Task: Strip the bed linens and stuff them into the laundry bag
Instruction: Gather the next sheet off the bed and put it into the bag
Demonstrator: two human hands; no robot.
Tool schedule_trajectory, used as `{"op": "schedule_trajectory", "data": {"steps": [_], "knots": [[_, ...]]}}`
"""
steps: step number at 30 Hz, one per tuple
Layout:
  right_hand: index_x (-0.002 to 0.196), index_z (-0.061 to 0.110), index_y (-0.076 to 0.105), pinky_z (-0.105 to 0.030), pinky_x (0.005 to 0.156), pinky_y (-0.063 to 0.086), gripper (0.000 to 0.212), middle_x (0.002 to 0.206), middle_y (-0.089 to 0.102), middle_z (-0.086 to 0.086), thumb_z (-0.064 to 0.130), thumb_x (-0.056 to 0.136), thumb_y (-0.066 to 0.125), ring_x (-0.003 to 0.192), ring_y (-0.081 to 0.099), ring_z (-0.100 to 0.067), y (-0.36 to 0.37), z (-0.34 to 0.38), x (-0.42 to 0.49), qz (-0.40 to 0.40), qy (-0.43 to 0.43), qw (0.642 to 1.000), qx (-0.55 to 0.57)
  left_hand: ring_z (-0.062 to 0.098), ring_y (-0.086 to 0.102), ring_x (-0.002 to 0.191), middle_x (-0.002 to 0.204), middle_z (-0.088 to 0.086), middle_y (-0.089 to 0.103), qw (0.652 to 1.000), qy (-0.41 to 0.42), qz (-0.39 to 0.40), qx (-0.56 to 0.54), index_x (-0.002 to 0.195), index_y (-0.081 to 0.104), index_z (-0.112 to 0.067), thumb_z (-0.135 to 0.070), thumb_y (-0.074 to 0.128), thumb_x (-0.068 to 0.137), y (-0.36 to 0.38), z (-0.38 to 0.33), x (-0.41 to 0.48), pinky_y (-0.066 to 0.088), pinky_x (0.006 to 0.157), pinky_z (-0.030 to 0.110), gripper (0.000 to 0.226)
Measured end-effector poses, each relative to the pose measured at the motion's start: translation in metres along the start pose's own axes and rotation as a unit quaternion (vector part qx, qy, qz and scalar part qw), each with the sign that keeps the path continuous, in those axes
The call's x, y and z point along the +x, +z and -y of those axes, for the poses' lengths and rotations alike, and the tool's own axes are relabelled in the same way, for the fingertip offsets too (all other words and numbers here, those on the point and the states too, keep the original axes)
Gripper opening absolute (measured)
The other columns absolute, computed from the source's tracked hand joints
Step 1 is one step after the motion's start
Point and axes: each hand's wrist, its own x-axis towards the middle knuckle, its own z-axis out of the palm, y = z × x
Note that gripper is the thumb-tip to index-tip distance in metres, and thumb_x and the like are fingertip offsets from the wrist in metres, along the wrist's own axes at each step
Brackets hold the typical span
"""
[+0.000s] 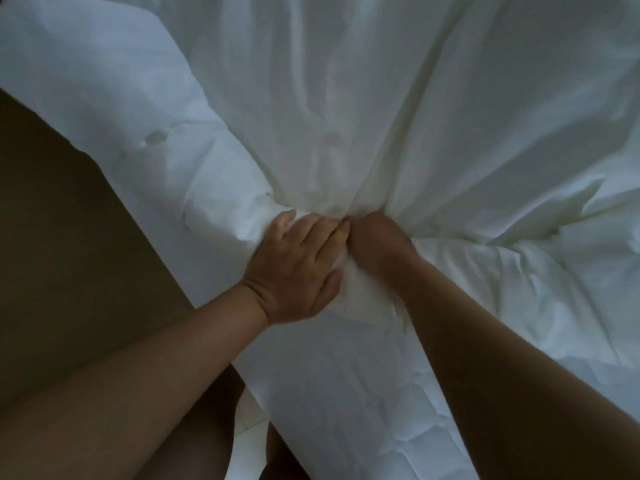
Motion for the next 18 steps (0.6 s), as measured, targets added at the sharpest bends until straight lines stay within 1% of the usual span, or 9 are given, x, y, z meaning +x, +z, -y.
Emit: {"op": "schedule_trajectory", "data": {"steps": [2,5,8,10,11,13,15,16,18], "knots": [[0.110,0.000,0.058,-0.039,0.085,0.037,0.032,0.115,0.059,-0.020,0.016,0.098,0.032,0.106,0.054,-0.037,0.000,-0.005,-0.016,-0.131,-0.012,0.991,-0.017,0.031,0.058,0.081,0.092,0.014,0.066,0.999,0.036,-0.008,-0.004,0.097,0.067,-0.005,-0.032,0.042,0.084,0.006,0.014,0.021,0.033,0.079,0.042,0.039],[0.096,0.004,0.061,-0.038,0.080,0.036,0.029,0.093,0.062,-0.014,0.020,0.084,0.040,0.087,0.055,-0.033,0.011,-0.006,-0.054,-0.381,-0.044,0.924,-0.013,0.031,0.057,0.063,0.072,0.014,0.062,0.998,0.049,0.021,-0.034,0.077,0.062,-0.007,-0.031,0.041,0.082,0.012,0.025,0.062,0.036,0.070,0.039,0.032],[0.114,0.005,0.060,-0.041,0.097,0.033,0.035,0.110,0.065,-0.016,0.023,0.089,0.044,0.101,0.054,-0.031,0.039,-0.011,-0.073,-0.404,-0.063,0.906,-0.113,0.032,0.059,0.057,0.066,0.014,0.064,0.991,0.016,0.106,-0.082,0.068,0.059,-0.009,-0.036,0.032,0.080,0.009,0.030,0.089,0.043,0.072,0.038,0.040],[0.122,0.009,0.056,-0.044,0.102,0.029,0.037,0.115,0.064,-0.016,0.027,0.094,0.041,0.107,0.052,-0.029,0.043,-0.026,-0.060,-0.423,-0.073,0.889,-0.159,0.032,0.062,0.070,0.077,0.012,0.068,0.982,0.002,0.178,-0.056,0.073,0.057,-0.015,-0.042,0.018,0.079,0.002,0.026,0.101,0.037,0.079,0.037,0.049],[0.120,0.010,0.057,-0.044,0.100,0.031,0.036,0.111,0.066,-0.014,0.028,0.095,0.039,0.104,0.051,-0.027,0.039,-0.034,-0.049,-0.439,-0.087,0.878,-0.168,0.032,0.063,0.077,0.083,0.010,0.069,0.985,-0.010,0.163,-0.054,0.075,0.055,-0.017,-0.042,0.015,0.079,0.003,0.025,0.105,0.035,0.081,0.036,0.048],[0.109,0.010,0.063,-0.043,0.095,0.033,0.035,0.098,0.067,-0.012,0.029,0.094,0.037,0.094,0.050,-0.026,0.023,-0.046,-0.025,-0.459,-0.116,0.868,-0.150,0.033,0.062,0.073,0.080,0.013,0.067,0.985,-0.049,0.130,-0.100,0.073,0.056,-0.012,-0.033,0.029,0.081,-0.004,0.022,0.107,0.039,0.077,0.037,0.036],[0.096,0.008,0.066,-0.039,0.088,0.034,0.036,0.088,0.065,-0.012,0.027,0.092,0.036,0.084,0.049,-0.027,0.003,-0.046,-0.008,-0.436,-0.135,0.882,-0.113,0.034,0.060,0.069,0.078,0.017,0.065,0.992,-0.066,0.001,-0.105,0.074,0.062,-0.004,-0.021,0.041,0.076,-0.015,0.017,0.098,0.046,0.066,0.039,0.028],[0.092,0.007,0.065,-0.038,0.083,0.034,0.036,0.084,0.063,-0.011,0.026,0.092,0.035,0.080,0.050,-0.029,-0.008,-0.044,0.000,-0.421,-0.139,0.892,-0.090,0.034,0.061,0.075,0.086,0.016,0.065,0.990,-0.079,-0.057,-0.100,0.080,0.066,-0.002,-0.019,0.043,0.075,-0.019,0.013,0.092,0.046,0.068,0.042,0.028],[0.084,0.007,0.063,-0.036,0.076,0.032,0.037,0.077,0.061,-0.010,0.024,0.092,0.031,0.074,0.053,-0.029,-0.026,-0.043,0.015,-0.394,-0.143,0.907,-0.051,0.034,0.061,0.092,0.102,0.015,0.066,0.992,-0.080,-0.074,-0.065,0.098,0.068,-0.001,-0.021,0.049,0.076,-0.023,0.002,0.079,0.039,0.087,0.046,0.035]]}}
